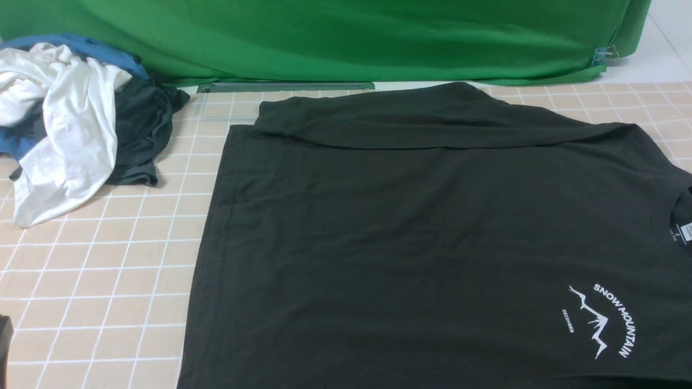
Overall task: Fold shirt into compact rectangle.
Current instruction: 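Grasp the left edge of the dark T-shirt lying flat on the table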
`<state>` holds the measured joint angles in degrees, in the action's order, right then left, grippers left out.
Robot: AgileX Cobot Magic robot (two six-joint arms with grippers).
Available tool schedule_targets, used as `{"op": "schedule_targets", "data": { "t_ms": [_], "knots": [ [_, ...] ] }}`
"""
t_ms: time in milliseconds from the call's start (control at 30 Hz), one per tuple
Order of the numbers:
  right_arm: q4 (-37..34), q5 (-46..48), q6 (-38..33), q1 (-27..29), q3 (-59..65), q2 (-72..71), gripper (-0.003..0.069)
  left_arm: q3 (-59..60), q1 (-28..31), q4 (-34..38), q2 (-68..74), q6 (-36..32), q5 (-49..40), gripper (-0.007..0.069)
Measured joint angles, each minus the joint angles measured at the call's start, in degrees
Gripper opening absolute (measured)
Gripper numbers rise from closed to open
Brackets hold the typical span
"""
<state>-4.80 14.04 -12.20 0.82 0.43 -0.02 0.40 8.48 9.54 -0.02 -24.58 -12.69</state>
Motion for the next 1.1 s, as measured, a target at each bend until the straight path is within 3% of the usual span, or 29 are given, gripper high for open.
{"op": "schedule_targets", "data": {
  "t_ms": [933,1100],
  "knots": [
    [0.0,0.0,0.0,0.0,0.0,0.0,0.0247,0.0,0.0,-0.19,0.0,0.0,0.06,0.002],
    [0.0,0.0,0.0,0.0,0.0,0.0,0.0247,0.0,0.0,-2.85,0.0,-0.06,3.68,0.002]
  ]
}}
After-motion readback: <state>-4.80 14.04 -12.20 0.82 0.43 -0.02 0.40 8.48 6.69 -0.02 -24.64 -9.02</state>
